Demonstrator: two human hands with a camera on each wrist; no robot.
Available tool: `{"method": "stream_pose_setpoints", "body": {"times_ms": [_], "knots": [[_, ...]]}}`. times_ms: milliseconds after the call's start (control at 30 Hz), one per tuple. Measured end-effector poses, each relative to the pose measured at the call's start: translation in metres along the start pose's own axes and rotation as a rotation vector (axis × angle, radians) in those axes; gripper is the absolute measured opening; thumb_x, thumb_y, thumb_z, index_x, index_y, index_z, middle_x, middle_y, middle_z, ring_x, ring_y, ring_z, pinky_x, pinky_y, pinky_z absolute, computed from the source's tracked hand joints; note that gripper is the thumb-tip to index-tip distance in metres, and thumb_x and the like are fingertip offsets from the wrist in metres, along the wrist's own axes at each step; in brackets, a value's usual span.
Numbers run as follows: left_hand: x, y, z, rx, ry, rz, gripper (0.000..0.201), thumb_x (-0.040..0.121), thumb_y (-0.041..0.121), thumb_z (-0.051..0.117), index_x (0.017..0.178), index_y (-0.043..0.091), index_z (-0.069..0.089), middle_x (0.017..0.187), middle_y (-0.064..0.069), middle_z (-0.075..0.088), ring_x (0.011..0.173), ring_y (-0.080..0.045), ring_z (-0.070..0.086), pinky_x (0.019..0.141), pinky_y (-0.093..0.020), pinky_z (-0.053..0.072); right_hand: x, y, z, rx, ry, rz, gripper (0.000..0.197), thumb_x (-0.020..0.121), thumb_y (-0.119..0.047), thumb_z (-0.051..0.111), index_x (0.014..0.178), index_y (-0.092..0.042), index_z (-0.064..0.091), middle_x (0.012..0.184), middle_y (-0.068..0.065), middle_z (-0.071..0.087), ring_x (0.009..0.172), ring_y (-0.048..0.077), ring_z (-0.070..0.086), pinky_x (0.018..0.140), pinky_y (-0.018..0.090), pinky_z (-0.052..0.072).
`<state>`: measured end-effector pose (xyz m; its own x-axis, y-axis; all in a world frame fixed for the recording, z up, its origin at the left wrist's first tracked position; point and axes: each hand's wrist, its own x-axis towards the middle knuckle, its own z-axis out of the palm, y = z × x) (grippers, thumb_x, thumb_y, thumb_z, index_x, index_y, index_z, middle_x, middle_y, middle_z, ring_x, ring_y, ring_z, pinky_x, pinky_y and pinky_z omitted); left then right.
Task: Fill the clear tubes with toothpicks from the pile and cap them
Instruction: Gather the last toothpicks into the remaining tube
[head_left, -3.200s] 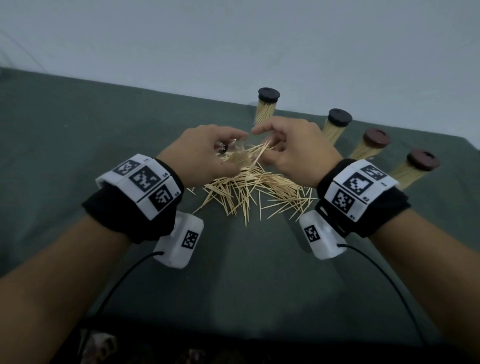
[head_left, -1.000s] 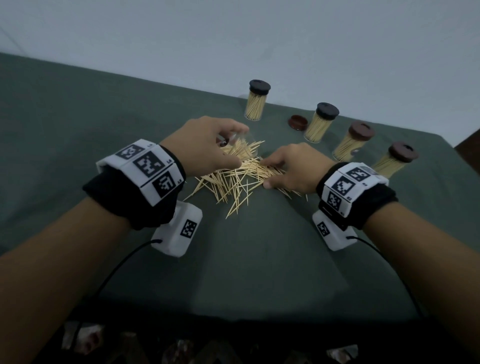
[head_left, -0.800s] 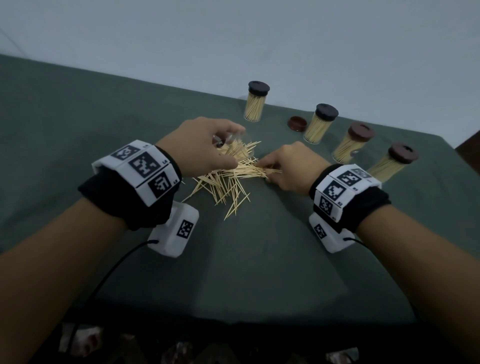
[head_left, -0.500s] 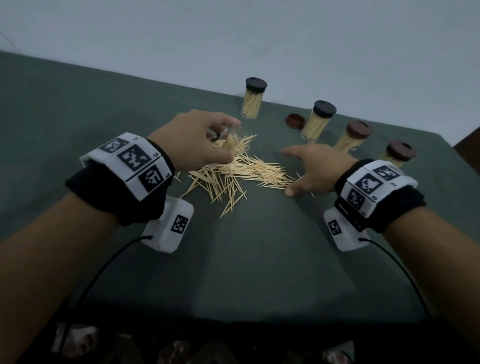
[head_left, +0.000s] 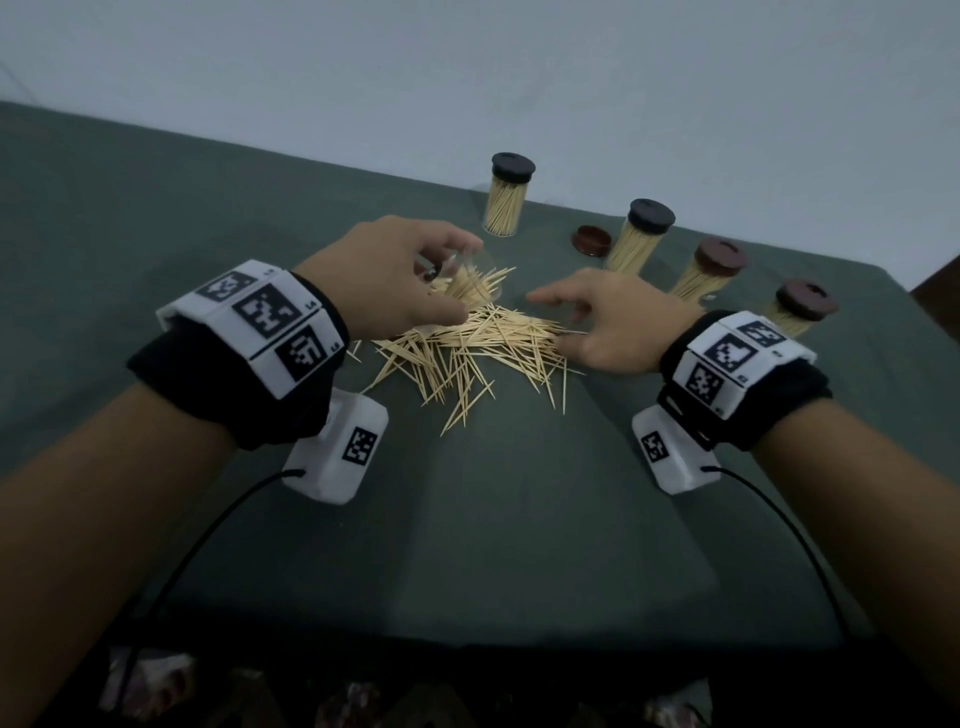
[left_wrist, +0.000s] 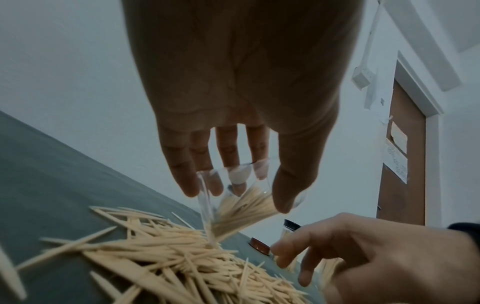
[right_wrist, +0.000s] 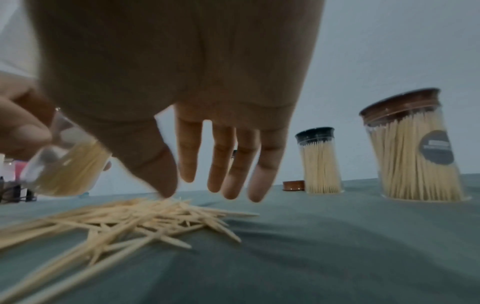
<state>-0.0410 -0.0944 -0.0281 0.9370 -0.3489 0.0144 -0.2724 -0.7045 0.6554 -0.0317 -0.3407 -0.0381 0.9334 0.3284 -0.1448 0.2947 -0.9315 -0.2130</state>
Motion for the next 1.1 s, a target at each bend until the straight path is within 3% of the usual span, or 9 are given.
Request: {"method": "stream_pose_setpoints", "body": {"times_ms": [133, 233, 400, 500, 667, 800, 933, 1100], "knots": [[0.0, 0.0, -0.002, -0.009, 0.009, 0.005, 0.061, 0.077, 0.032, 0.079, 0.132, 0.039, 0.054, 0.115, 0.009, 0.061, 0.107, -0.012, 0.061, 0.098, -0.034, 0.047, -0.006, 0.005, -0.009, -0.125, -0.224, 0.016, 0.094, 0.076, -0.027, 0.078, 0.149, -0.045, 0.021, 0.154, -0.008, 0.029, 0.138, 0.017, 0.034, 0.113, 0.036, 0.031], [0.0, 0.0, -0.002, -0.008, 0.014, 0.007, 0.062, 0.076, 0.032, 0.078, 0.132, 0.04, 0.054, 0.116, 0.009, 0.062, 0.107, -0.012, 0.06, 0.097, -0.031, 0.046, -0.005, 0.007, -0.006, -0.113, -0.237, 0.022, 0.101, 0.07, -0.04, 0.083, 0.148, -0.048, 0.019, 0.154, -0.012, 0.028, 0.14, 0.015, 0.031, 0.115, 0.04, 0.028], [0.0, 0.001, -0.004, 0.002, 0.026, 0.011, 0.062, 0.076, 0.033, 0.079, 0.133, 0.041, 0.053, 0.118, 0.008, 0.061, 0.108, -0.011, 0.06, 0.098, -0.031, 0.045, 0.011, -0.008, 0.004, -0.145, -0.172, -0.055, 0.081, 0.076, -0.056, 0.072, 0.145, -0.045, 0.032, 0.145, -0.008, 0.043, 0.131, 0.017, 0.042, 0.108, 0.037, 0.035], [-0.001, 0.0, -0.006, 0.003, 0.032, 0.007, 0.062, 0.077, 0.033, 0.079, 0.132, 0.042, 0.053, 0.117, 0.01, 0.061, 0.108, -0.011, 0.06, 0.097, -0.03, 0.045, 0.02, -0.014, 0.006, -0.163, -0.088, -0.08, 0.062, 0.081, -0.051, 0.069, 0.139, -0.041, 0.047, 0.132, -0.007, 0.057, 0.12, 0.015, 0.052, 0.098, 0.027, 0.039], [-0.002, -0.002, -0.005, 0.011, 0.024, 0.0, 0.061, 0.077, 0.032, 0.078, 0.133, 0.041, 0.053, 0.12, 0.008, 0.062, 0.108, -0.012, 0.06, 0.098, -0.032, 0.046, 0.018, -0.02, 0.006, -0.174, 0.014, -0.133, 0.037, 0.087, -0.031, 0.068, 0.123, -0.038, 0.064, 0.108, -0.009, 0.071, 0.101, 0.012, 0.061, 0.079, 0.016, 0.035], [-0.002, -0.005, -0.007, 0.009, 0.027, -0.006, 0.062, 0.077, 0.031, 0.079, 0.133, 0.039, 0.054, 0.115, 0.009, 0.061, 0.106, -0.012, 0.06, 0.096, -0.03, 0.046, 0.016, -0.026, 0.005, -0.204, 0.032, -0.176, 0.03, 0.09, -0.024, 0.064, 0.118, -0.033, 0.069, 0.095, -0.005, 0.074, 0.088, 0.013, 0.062, 0.068, 0.014, 0.033], [-0.005, -0.012, -0.011, 0.012, 0.036, -0.021, 0.061, 0.076, 0.03, 0.079, 0.133, 0.037, 0.055, 0.112, 0.009, 0.061, 0.104, -0.012, 0.062, 0.097, -0.032, 0.047, 0.015, -0.027, 0.005, -0.233, 0.018, -0.18, 0.025, 0.092, -0.021, 0.06, 0.113, -0.026, 0.072, 0.089, 0.002, 0.073, 0.086, 0.018, 0.062, 0.073, 0.023, 0.042], [-0.004, -0.015, -0.012, 0.067, 0.065, -0.02, 0.062, 0.077, 0.029, 0.078, 0.134, 0.037, 0.055, 0.112, 0.01, 0.06, 0.104, -0.012, 0.06, 0.095, -0.027, 0.044, 0.01, -0.015, 0.001, -0.12, 0.044, -0.123, 0.024, 0.092, -0.025, 0.062, 0.113, -0.029, 0.072, 0.088, -0.003, 0.073, 0.079, 0.009, 0.058, 0.064, 0.014, 0.034]]}}
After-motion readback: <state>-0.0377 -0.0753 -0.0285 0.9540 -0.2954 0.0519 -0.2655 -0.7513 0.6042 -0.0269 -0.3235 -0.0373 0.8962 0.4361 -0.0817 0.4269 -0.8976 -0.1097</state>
